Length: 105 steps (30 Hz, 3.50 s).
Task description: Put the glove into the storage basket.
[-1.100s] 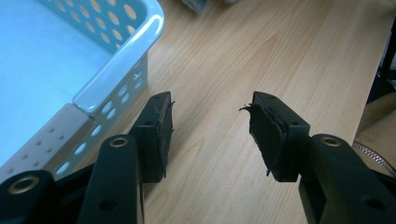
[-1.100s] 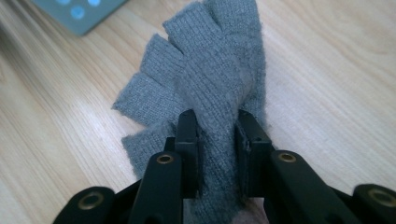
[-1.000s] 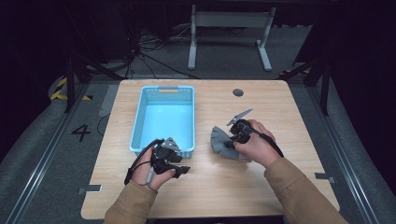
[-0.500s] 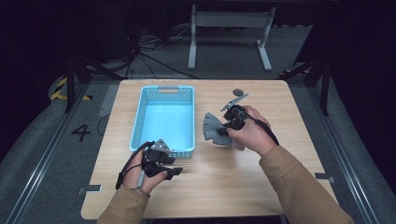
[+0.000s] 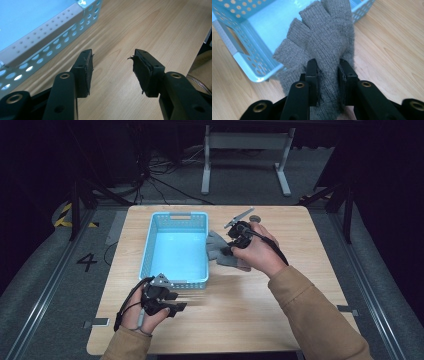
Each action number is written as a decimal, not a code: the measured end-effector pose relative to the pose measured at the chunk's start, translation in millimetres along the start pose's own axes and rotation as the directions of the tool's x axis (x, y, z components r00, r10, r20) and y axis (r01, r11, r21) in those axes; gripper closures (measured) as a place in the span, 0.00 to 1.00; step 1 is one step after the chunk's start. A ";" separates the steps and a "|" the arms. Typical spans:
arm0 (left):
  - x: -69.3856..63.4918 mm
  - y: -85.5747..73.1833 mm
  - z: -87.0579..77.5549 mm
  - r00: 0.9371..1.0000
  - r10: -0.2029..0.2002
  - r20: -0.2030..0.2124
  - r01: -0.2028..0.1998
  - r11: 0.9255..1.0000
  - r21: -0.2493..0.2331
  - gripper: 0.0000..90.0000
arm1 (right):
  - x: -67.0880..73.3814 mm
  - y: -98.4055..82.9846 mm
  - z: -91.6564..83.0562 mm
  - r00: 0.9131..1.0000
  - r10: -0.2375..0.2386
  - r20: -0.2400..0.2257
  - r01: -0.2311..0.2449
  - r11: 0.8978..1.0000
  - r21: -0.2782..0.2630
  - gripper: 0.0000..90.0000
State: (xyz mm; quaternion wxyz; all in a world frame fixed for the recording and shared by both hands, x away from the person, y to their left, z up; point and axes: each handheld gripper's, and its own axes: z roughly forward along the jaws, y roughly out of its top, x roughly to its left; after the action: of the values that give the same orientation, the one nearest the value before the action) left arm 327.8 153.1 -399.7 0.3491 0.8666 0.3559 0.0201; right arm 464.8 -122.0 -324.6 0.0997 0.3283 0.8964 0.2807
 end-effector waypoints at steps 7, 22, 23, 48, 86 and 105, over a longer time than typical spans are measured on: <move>2.7 -6.6 -6.4 1.000 -0.021 -0.012 0.020 1.000 -0.011 0.57 | 10.7 23.6 12.3 1.000 -0.011 -0.023 0.011 1.000 -0.014 0.81; 6.6 -24.4 -21.3 0.997 -0.064 -0.035 0.063 0.997 -0.033 0.57 | 34.0 63.6 45.9 0.998 -0.040 -0.054 0.039 0.999 -0.025 0.81; 6.9 -24.8 -21.8 0.997 -0.064 -0.036 0.063 0.997 -0.033 0.57 | 35.0 65.6 47.3 0.998 -0.042 -0.056 0.041 0.999 -0.023 0.81; 17.7 -14.1 -18.4 0.999 -0.052 -0.001 0.052 0.998 -0.045 0.57 | 45.6 94.2 98.3 0.999 0.002 -0.054 -0.006 0.998 -0.066 0.79; 19.0 -11.9 -16.6 0.999 -0.047 0.008 0.048 0.998 -0.048 0.57 | 40.8 79.3 157.0 0.998 0.058 0.013 -0.059 0.994 0.090 0.72; 17.6 -13.0 -18.9 0.999 -0.046 -0.001 0.046 0.998 -0.051 0.57 | 55.1 83.8 134.0 1.000 0.011 0.015 -0.011 1.000 -0.016 0.48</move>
State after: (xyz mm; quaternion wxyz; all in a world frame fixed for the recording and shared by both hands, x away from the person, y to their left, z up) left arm 327.7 182.0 -397.3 0.3709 0.8491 0.3756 0.0220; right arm 515.9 24.8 -386.8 0.1076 0.3347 0.8915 0.2859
